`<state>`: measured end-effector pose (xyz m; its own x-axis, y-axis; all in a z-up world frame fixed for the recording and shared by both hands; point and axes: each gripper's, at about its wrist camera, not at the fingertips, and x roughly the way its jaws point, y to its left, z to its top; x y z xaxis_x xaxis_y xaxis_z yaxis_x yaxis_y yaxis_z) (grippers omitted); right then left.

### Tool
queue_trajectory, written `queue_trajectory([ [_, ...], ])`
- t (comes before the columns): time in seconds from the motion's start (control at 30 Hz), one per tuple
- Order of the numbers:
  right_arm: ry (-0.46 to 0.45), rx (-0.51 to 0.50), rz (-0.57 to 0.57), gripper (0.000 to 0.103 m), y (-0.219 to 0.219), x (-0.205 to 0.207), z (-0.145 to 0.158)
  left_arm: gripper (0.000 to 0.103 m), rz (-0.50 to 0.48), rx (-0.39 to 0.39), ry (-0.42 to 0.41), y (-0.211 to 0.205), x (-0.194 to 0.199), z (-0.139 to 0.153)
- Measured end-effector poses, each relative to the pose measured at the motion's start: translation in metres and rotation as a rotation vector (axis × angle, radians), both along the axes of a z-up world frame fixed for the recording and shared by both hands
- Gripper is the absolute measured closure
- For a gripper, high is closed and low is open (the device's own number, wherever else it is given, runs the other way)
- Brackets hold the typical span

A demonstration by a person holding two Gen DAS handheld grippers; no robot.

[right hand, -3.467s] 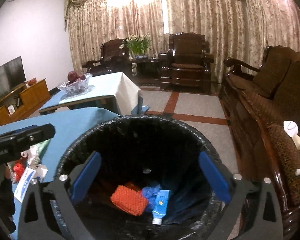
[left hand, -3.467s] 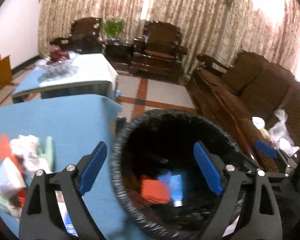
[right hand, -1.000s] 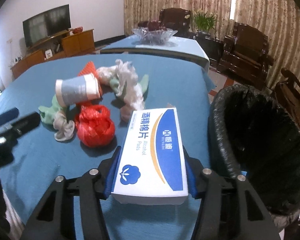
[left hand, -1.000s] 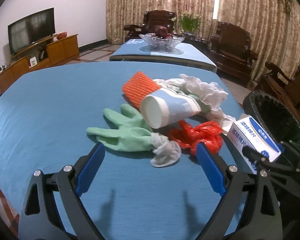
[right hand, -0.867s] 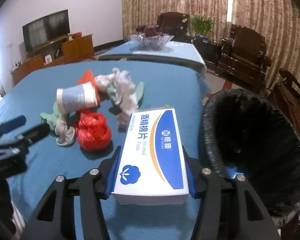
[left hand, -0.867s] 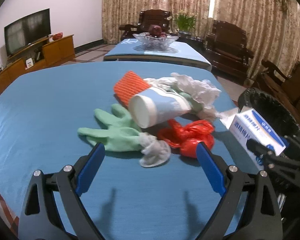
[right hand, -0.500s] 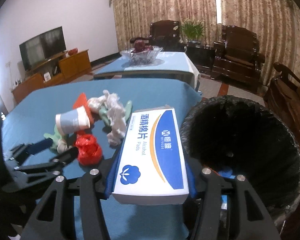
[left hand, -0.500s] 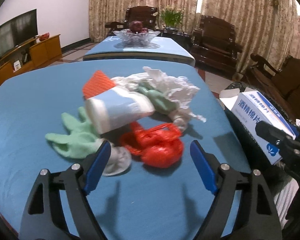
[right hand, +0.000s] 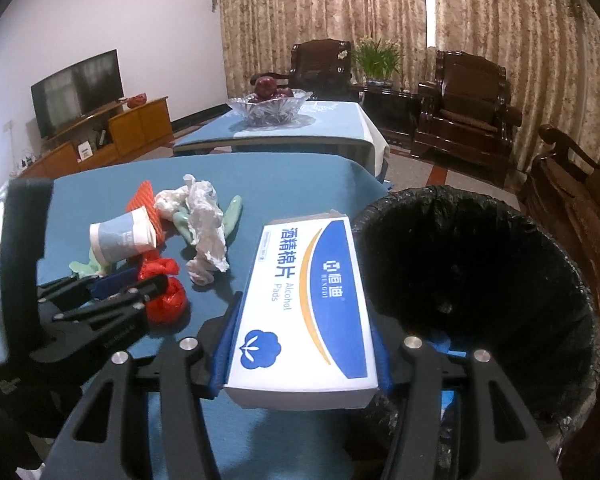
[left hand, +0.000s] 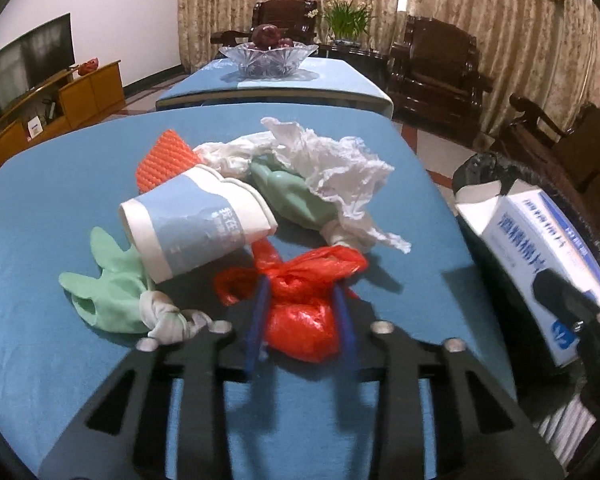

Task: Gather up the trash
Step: 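Grasp the red plastic bag with the left gripper while the right lifts the box, then carry the box and red bag over the black bin and open both grippers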

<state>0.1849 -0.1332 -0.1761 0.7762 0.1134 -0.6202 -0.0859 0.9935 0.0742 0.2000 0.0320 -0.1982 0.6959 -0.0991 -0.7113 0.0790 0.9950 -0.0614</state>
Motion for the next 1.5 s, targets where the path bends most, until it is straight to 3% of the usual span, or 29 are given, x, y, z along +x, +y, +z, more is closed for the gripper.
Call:
queue_trajectory([
  [0.67, -0.094, 0.006, -0.016, 0.049, -0.013, -0.018, 0.046, 0.077, -0.054, -0.071, -0.167, -0.008, -0.048, 0.086],
  [1.07, -0.140, -0.004, -0.110, 0.049, -0.064, -0.029, 0.065, 0.077, -0.141, -0.084, -0.203, -0.052, -0.045, 0.102],
  [1.5, -0.135, -0.025, -0.270, 0.049, -0.148, -0.024, 0.065, 0.077, -0.320, -0.121, -0.192, -0.144, -0.010, 0.101],
])
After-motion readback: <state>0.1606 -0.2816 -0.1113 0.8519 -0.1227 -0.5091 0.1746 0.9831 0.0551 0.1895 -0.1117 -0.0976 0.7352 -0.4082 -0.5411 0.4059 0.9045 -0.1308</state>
